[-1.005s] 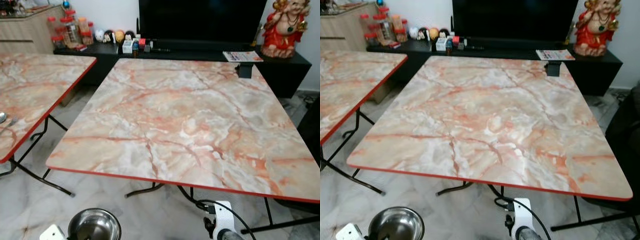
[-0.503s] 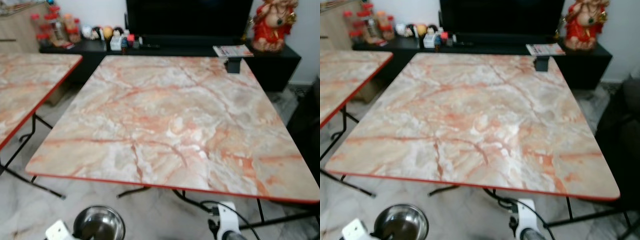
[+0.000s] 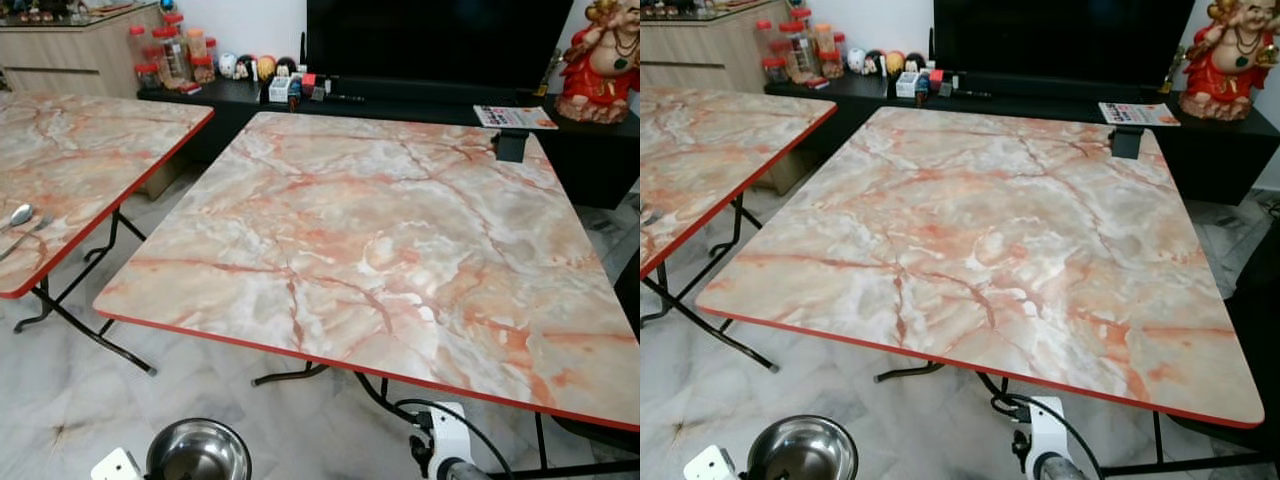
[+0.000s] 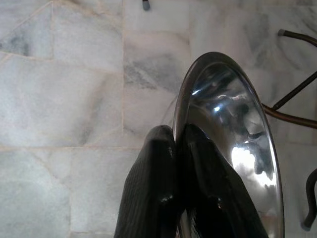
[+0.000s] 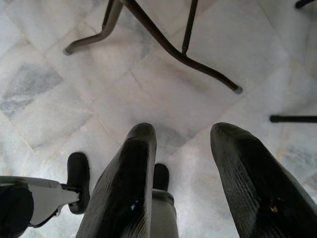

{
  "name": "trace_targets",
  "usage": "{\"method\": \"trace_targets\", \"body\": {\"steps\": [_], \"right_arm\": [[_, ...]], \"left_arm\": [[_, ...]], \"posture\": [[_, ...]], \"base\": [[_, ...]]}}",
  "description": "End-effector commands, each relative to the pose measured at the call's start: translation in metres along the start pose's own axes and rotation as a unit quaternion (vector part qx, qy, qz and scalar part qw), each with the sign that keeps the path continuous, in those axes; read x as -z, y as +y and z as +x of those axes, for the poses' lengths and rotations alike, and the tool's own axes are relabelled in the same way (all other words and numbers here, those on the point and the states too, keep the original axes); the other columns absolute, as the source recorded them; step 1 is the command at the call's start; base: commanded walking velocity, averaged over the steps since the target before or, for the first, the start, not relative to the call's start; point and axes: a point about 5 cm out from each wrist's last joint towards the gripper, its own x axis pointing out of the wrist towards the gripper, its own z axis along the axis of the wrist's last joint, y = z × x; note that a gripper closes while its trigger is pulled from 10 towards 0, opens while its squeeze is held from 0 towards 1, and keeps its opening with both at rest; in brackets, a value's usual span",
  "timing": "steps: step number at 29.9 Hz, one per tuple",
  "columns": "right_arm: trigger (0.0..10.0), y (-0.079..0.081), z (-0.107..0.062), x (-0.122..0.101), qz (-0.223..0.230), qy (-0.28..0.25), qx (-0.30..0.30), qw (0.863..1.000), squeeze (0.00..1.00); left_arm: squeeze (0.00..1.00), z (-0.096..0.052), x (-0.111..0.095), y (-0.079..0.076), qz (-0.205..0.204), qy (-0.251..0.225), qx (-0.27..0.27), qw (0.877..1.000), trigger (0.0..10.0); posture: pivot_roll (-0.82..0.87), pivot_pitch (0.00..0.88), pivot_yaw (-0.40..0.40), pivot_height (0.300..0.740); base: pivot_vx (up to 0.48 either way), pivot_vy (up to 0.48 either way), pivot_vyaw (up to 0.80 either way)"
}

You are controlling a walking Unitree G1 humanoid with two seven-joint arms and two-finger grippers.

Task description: Setting the table

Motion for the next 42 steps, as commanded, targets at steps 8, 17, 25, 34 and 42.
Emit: {"method": "trace_targets", "body": {"steps": [8, 17, 25, 34, 42], "right_arm": [[10.0, -0.0011, 0.0002, -0.0013, 0.002, 0.000, 0.002, 1.000, 0.00], [10.0, -0.0021, 0.0003, -0.0030, 0.001, -0.001, 0.004, 1.000, 0.00], [10.0, -0.0004, 0.0009, -0.0050, 0.006, -0.002, 0.002, 1.000, 0.00], [10.0, -0.0004, 0.0008, -0.0034, 0.002, 0.004, 0.001, 1.000, 0.00], [10.0, 0.0008, 0.0005, -0.0008, 0.005, 0.006, 0.001, 1.000, 0.00]], "left_arm": [[0.00, -0.0001, 0.0000, 0.0012, 0.004, 0.000, -0.003, 1.000, 10.0], [0.00, 0.0003, -0.0010, 0.0001, 0.001, -0.002, -0.001, 1.000, 10.0], [0.00, 0.0008, -0.0020, 0.0003, 0.005, -0.002, -0.002, 1.000, 10.0], [0.00, 0.0013, -0.0024, -0.0012, 0.012, 0.000, 0.000, 1.000, 10.0], [0.00, 0.0022, -0.0044, -0.0021, 0.013, -0.002, 0.003, 1.000, 10.0]], "posture": [[0.00, 0.000, -0.026, 0.732], [0.00, 0.000, -0.032, 0.732], [0.00, 0.000, -0.031, 0.732], [-0.01, 0.000, -0.026, 0.732], [-0.01, 0.000, -0.017, 0.732]], "base": [[0.000, 0.000, 0.00], [0.000, 0.000, 0.00], [0.000, 0.000, -0.09], [0.000, 0.000, -0.66], [0.000, 0.000, -0.62]]}}
